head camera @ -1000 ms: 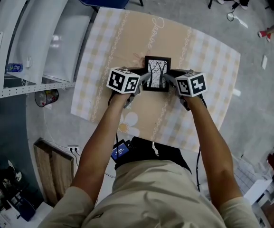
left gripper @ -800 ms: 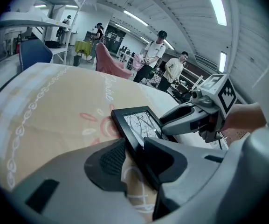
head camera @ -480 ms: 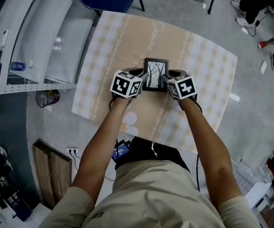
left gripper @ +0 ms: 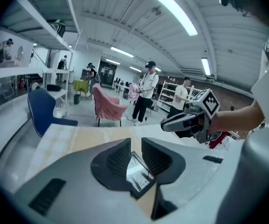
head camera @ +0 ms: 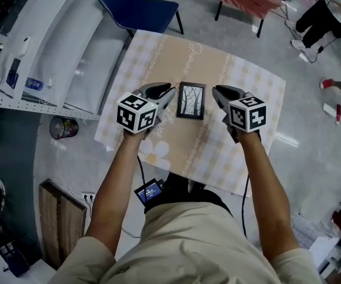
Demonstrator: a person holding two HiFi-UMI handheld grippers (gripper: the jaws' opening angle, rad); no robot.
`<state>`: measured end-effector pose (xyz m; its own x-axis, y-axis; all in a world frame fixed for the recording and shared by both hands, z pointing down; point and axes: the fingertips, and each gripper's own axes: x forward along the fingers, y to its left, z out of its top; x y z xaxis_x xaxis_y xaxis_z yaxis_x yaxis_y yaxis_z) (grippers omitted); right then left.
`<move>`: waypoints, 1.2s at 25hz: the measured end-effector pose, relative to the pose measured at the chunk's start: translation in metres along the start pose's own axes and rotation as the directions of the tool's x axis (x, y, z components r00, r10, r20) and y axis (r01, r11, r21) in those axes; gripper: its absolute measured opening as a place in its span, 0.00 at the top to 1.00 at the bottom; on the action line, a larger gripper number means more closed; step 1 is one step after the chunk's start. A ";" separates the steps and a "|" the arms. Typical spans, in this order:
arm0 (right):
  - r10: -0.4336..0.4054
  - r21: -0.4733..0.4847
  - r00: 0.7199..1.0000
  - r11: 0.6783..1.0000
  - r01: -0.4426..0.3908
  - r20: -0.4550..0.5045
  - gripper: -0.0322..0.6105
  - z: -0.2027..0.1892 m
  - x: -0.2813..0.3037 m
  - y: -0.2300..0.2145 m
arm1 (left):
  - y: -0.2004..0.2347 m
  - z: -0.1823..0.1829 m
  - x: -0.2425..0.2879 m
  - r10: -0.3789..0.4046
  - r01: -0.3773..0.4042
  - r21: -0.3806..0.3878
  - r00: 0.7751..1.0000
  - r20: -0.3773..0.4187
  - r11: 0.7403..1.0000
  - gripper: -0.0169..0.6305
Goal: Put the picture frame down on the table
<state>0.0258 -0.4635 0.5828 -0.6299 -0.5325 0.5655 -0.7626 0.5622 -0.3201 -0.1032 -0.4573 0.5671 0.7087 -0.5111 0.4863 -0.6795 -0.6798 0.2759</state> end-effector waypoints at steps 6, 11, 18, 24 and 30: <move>0.096 -0.118 0.975 0.990 -0.073 0.202 0.93 0.076 -0.095 0.049 | -0.059 0.090 -0.075 -0.031 0.002 0.141 0.979 0.202 0.990 0.95; 0.186 -0.221 0.939 0.968 -0.123 0.290 0.94 0.109 -0.181 0.104 | -0.126 0.143 -0.142 -0.077 -0.009 0.256 0.943 0.323 0.967 0.96; 0.296 -0.381 0.884 0.912 -0.149 0.362 0.95 0.128 -0.290 0.173 | -0.212 0.184 -0.219 -0.129 -0.063 0.406 0.894 0.429 0.912 0.96; 0.320 -0.477 0.878 0.870 -0.124 0.356 0.95 0.127 -0.357 0.217 | -0.274 0.196 -0.278 -0.150 -0.107 0.465 0.863 0.482 0.879 0.96; 0.327 -0.489 0.872 0.864 -0.119 0.365 0.95 0.116 -0.396 0.237 | -0.320 0.192 -0.306 -0.166 -0.130 0.517 0.858 0.487 0.846 0.96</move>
<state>0.0771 -0.1926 0.1944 -0.8520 -0.5117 0.1106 -0.5120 0.8585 0.0283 -0.0665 -0.1843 0.1706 0.8126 -0.5819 -0.0324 -0.5692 -0.7805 -0.2583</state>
